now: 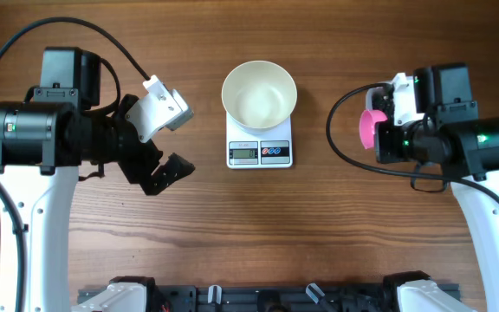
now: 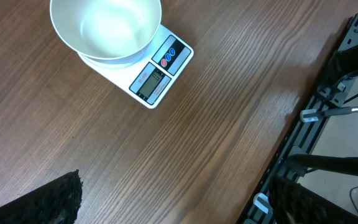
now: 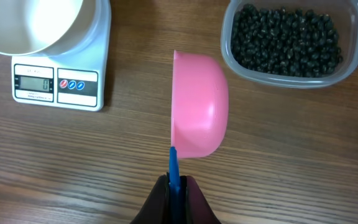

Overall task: Scoop item into bowl and weigh 150g on scale
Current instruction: 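Withdraw the left gripper and hold the scoop above the bean tub, then move the pink scoop right and lower it into the bean tub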

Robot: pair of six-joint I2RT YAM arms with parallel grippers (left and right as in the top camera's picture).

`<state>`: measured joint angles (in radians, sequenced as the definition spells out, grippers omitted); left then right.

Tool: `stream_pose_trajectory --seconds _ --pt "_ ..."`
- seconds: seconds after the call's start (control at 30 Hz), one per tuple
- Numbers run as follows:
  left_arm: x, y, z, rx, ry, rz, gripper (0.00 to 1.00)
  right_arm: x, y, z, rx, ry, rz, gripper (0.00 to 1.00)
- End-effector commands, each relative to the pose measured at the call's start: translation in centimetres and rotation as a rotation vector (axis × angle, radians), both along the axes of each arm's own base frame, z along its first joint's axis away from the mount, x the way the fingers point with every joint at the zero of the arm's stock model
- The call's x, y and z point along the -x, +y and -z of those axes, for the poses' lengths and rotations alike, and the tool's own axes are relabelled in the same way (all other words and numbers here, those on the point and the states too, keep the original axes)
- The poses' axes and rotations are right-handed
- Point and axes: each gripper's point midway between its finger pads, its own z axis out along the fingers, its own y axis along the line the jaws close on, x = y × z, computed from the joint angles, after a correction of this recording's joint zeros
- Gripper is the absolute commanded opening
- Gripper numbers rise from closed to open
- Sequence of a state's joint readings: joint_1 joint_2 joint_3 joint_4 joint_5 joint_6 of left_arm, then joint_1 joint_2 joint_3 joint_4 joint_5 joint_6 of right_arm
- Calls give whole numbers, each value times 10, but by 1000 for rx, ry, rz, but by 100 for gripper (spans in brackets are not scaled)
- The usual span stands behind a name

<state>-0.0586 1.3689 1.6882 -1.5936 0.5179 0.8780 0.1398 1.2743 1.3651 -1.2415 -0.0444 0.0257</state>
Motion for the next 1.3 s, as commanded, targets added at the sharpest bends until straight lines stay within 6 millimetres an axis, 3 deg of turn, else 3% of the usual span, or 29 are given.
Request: stream_pose_trajectory --seconds 0.0,0.13,0.4,0.57,0.77,0.93,1.1,1.27 --pt "0 2 -5 -5 -26 3 100 -10 -10 -16 58 -74 -8 4" --pt "0 2 -5 -5 -26 3 100 -18 -21 -22 121 -106 20 4" --pt "0 2 -5 -5 -26 3 100 -27 -7 -50 9 -124 58 4" --pt "0 2 -5 -5 -26 3 100 -20 -11 -41 3 -55 105 4" --pt "0 2 -5 -5 -26 3 100 -30 -10 -37 29 -62 52 4" --pt "0 2 -5 -5 -26 3 100 -27 -34 -35 178 -51 12 4" --pt "0 2 -5 -5 -26 3 100 -6 -82 -25 339 70 75 4" --pt "0 2 -5 -5 -26 3 100 -17 -97 -23 369 65 95 4"
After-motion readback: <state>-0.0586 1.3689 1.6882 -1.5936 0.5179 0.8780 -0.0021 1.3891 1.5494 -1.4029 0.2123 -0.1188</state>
